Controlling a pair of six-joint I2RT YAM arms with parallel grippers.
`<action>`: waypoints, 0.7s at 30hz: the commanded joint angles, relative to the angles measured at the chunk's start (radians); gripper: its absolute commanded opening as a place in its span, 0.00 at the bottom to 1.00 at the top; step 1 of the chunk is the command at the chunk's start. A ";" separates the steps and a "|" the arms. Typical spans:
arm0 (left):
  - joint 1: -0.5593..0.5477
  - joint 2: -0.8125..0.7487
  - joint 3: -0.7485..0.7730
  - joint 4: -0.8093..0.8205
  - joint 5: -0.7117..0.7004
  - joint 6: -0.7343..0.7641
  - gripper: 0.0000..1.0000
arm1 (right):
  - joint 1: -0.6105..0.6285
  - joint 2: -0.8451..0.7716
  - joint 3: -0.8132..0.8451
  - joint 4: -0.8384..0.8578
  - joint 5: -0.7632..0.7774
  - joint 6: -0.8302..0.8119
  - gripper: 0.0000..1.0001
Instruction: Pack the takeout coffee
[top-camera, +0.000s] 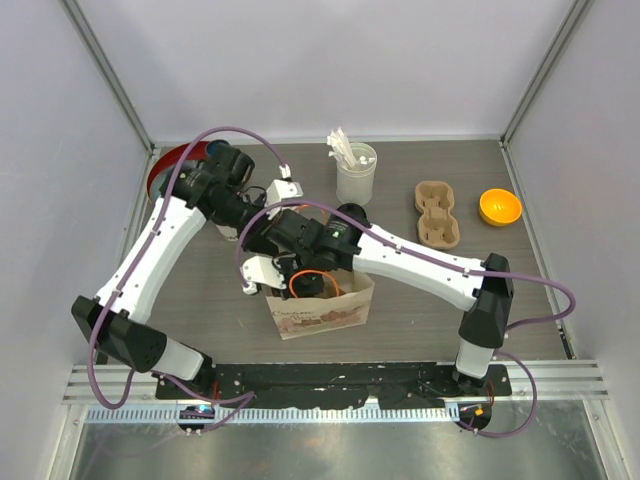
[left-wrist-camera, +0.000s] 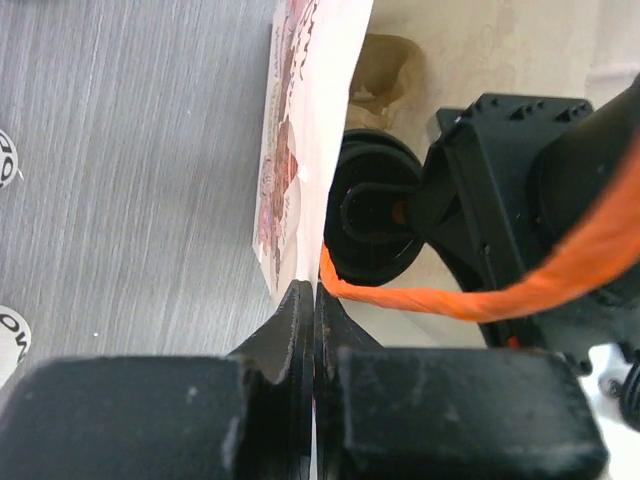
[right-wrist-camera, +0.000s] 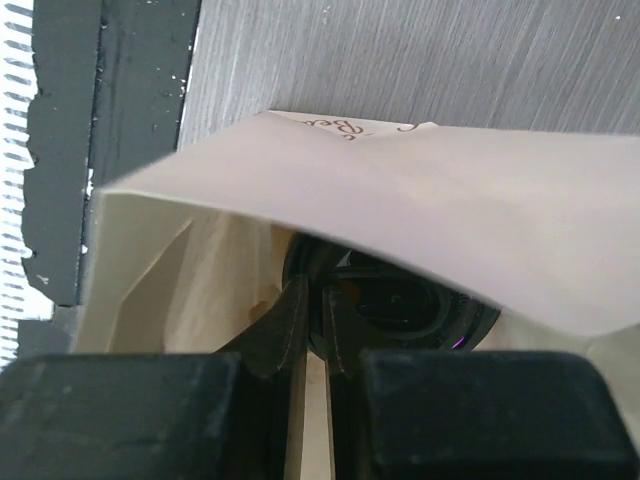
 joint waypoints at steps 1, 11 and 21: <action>-0.007 0.005 0.054 -0.178 0.054 0.031 0.00 | 0.013 0.064 0.077 -0.074 0.037 -0.064 0.01; -0.049 0.017 0.043 -0.175 0.049 0.003 0.00 | 0.019 0.173 0.125 -0.129 0.060 0.005 0.01; -0.049 -0.004 0.031 -0.175 0.047 0.006 0.00 | 0.021 0.213 0.127 -0.116 0.060 0.036 0.01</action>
